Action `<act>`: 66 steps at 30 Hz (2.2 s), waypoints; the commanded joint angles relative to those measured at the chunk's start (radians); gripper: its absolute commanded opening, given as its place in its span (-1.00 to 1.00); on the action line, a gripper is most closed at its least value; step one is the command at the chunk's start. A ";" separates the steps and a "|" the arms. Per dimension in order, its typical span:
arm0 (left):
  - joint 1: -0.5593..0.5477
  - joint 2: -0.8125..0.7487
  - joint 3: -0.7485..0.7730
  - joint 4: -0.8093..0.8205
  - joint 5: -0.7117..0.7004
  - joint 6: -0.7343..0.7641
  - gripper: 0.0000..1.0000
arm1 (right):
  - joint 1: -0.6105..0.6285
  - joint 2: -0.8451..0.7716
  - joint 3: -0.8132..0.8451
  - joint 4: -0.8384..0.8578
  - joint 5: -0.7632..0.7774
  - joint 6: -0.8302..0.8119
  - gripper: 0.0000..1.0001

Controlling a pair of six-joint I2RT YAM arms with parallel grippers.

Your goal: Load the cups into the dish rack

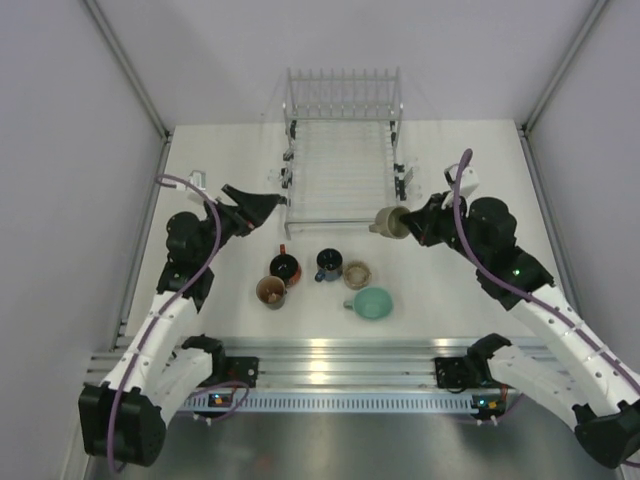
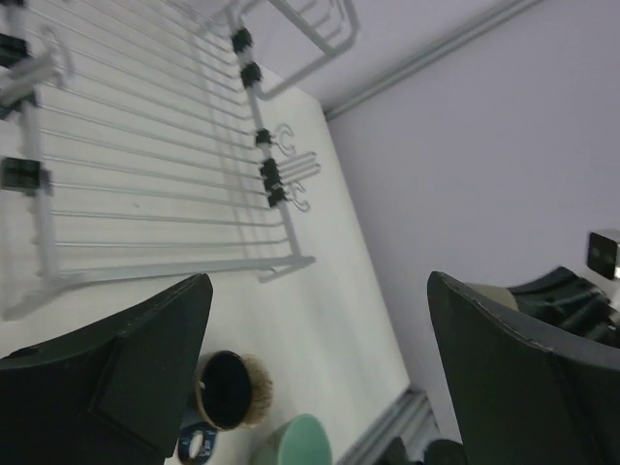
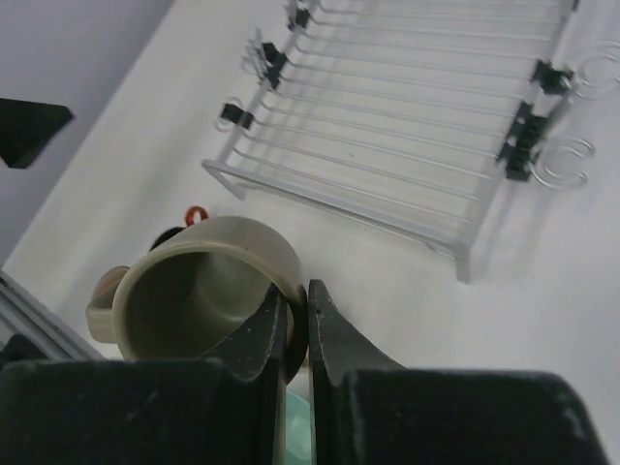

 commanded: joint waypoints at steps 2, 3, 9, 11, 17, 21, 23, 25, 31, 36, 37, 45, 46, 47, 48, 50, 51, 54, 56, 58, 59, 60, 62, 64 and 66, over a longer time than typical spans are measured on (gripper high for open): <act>-0.125 0.092 0.077 0.239 0.049 -0.255 0.97 | 0.018 0.023 -0.062 0.344 -0.233 0.013 -1.00; -0.189 0.118 0.097 0.264 0.047 -0.280 0.97 | 0.019 0.028 -0.085 0.387 -0.253 0.019 -1.00; -0.414 0.368 0.207 0.460 0.061 -0.448 0.97 | 0.045 0.054 -0.149 0.688 -0.319 0.073 -1.00; -0.438 0.410 0.204 0.527 0.059 -0.501 0.97 | 0.055 0.048 -0.163 0.730 -0.316 0.078 -1.00; -0.474 0.494 0.180 0.592 0.018 -0.579 0.97 | 0.070 0.016 -0.200 0.804 -0.307 0.067 -1.00; -0.498 0.549 0.169 0.709 0.010 -0.654 0.97 | 0.072 0.034 -0.209 0.816 -0.315 0.050 -1.00; -0.510 0.577 0.177 0.794 0.026 -0.689 0.97 | 0.070 0.040 -0.220 0.840 -0.315 0.052 -1.00; -0.530 0.629 0.181 0.865 0.033 -0.758 0.97 | 0.070 0.052 -0.225 0.863 -0.312 0.055 -1.00; -0.590 0.735 0.178 1.071 0.044 -0.895 0.97 | 0.072 0.062 -0.229 0.874 -0.284 0.030 -1.00; -0.610 0.679 0.151 1.071 0.018 -0.881 0.97 | 0.070 0.049 -0.251 0.863 -0.229 0.004 -1.00; -0.610 0.666 0.139 1.071 0.016 -0.878 0.97 | 0.070 0.046 -0.255 0.859 -0.218 -0.005 -1.00; -0.610 0.640 0.117 1.071 0.018 -0.877 0.95 | 0.072 0.026 -0.266 0.836 -0.157 -0.044 -1.00; -0.610 0.642 0.117 1.071 0.020 -0.877 0.95 | 0.070 0.023 -0.266 0.834 -0.157 -0.039 -1.00; -0.610 0.652 0.120 1.071 0.021 -0.877 0.95 | 0.070 0.023 -0.266 0.834 -0.155 -0.037 -1.00; -0.610 0.658 0.120 1.071 0.021 -0.875 0.93 | 0.070 0.017 -0.266 0.828 -0.157 -0.037 -1.00; -0.610 0.675 0.119 1.071 0.018 -0.872 0.91 | 0.070 0.007 -0.266 0.814 -0.154 -0.039 -1.00; -0.610 0.678 0.116 1.071 0.016 -0.872 0.91 | 0.070 -0.006 -0.266 0.799 -0.149 -0.042 -1.00; -0.610 0.691 0.106 1.071 0.007 -0.867 0.90 | 0.070 -0.033 -0.269 0.767 -0.132 -0.054 -1.00; -0.610 0.691 0.103 1.072 -0.005 -0.860 0.89 | 0.070 -0.050 -0.272 0.756 -0.126 -0.059 -1.00; -0.609 0.692 0.102 1.071 -0.008 -0.854 0.89 | 0.070 -0.056 -0.275 0.744 -0.123 -0.059 -1.00; -0.609 0.694 0.102 1.071 -0.010 -0.851 0.89 | 0.072 -0.061 -0.277 0.742 -0.123 -0.059 -1.00; -0.609 0.695 0.103 1.071 -0.010 -0.848 0.89 | 0.070 -0.063 -0.278 0.741 -0.124 -0.056 -1.00; -0.609 0.703 0.117 1.071 -0.005 -0.843 0.89 | 0.072 -0.061 -0.280 0.742 -0.129 -0.054 -1.00; -0.610 0.709 0.129 1.071 0.000 -0.843 0.86 | 0.072 -0.053 -0.281 0.750 -0.140 -0.050 -1.00; -0.610 0.720 0.146 1.071 0.006 -0.838 0.73 | 0.070 -0.044 -0.283 0.757 -0.146 -0.044 -1.00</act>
